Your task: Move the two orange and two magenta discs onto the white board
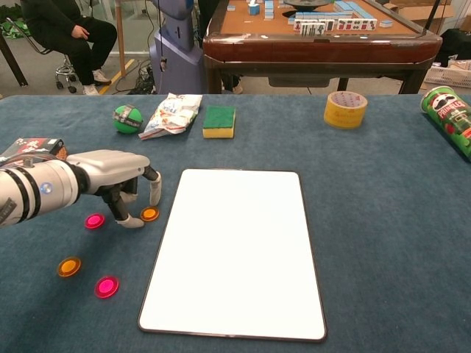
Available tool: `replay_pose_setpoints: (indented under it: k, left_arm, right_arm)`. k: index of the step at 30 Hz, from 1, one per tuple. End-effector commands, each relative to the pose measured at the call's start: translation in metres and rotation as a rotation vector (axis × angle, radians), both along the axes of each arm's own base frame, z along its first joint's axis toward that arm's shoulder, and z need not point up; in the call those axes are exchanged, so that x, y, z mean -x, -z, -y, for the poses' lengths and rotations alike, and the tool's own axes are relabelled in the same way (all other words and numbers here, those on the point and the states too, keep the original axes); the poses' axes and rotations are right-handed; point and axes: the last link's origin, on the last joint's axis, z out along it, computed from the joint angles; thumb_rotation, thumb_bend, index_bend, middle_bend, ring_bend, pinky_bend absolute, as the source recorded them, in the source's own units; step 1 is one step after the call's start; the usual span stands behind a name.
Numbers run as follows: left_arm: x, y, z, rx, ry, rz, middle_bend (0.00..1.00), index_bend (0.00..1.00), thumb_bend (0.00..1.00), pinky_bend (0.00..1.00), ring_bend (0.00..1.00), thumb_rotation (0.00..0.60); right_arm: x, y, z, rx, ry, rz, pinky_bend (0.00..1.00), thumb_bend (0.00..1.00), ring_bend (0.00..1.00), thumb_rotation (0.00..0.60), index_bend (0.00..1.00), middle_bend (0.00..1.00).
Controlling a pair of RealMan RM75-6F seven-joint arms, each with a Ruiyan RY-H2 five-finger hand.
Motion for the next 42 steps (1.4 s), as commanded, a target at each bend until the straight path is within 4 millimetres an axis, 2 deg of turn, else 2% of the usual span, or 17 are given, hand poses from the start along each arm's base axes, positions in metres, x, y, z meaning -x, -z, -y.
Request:
replay_pose_setpoints:
  k: [1,10,22,29,33,38,42]
  left_arm:
    - [0.0,0.001,-0.001,0.0,-0.004,-0.003,1.0,0.54,0.25,1.0,1.0,0.6]
    - [0.0,0.002,-0.004,0.002,-0.014,-0.018,1.0,0.56,0.25,1.0,1.0,0.6]
    - [-0.007,0.001,-0.003,0.008,-0.016,0.009,1.0,0.61,0.38,1.0,1.0,0.6]
    - [-0.014,-0.002,-0.002,0.017,-0.015,0.031,1.0,0.62,0.4,1.0,1.0,0.6]
    - [-0.026,-0.009,0.0,0.017,-0.007,0.068,1.0,0.62,0.4,1.0,1.0,0.6]
    - [-0.055,-0.018,0.011,0.039,0.05,0.12,1.0,0.62,0.4,1.0,1.0,0.6]
    - [-0.077,-0.018,0.022,0.064,0.109,0.129,1.0,0.62,0.4,1.0,1.0,0.6]
  right_arm:
    - [0.0,0.0,0.0,0.0,0.0,0.001,0.38,0.0,0.26,0.6,0.12,0.26]
    - [0.001,-0.001,0.0,0.001,0.002,0.002,0.38,0.0,0.26,0.6,0.12,0.26]
    - [0.0,0.0,0.001,-0.002,0.003,0.001,0.38,0.0,0.26,0.6,0.12,0.26]
    - [0.001,-0.001,0.0,0.003,0.002,0.003,0.38,0.0,0.26,0.6,0.12,0.26]
    - [0.001,-0.002,0.0,0.006,0.0,0.005,0.38,0.0,0.26,0.6,0.12,0.26]
    - [0.0,-0.003,-0.001,0.01,-0.003,0.007,0.38,0.0,0.26,0.6,0.12,0.26]
    - [0.0,-0.004,-0.002,0.013,-0.004,0.009,0.38,0.0,0.26,0.6,0.12,0.26]
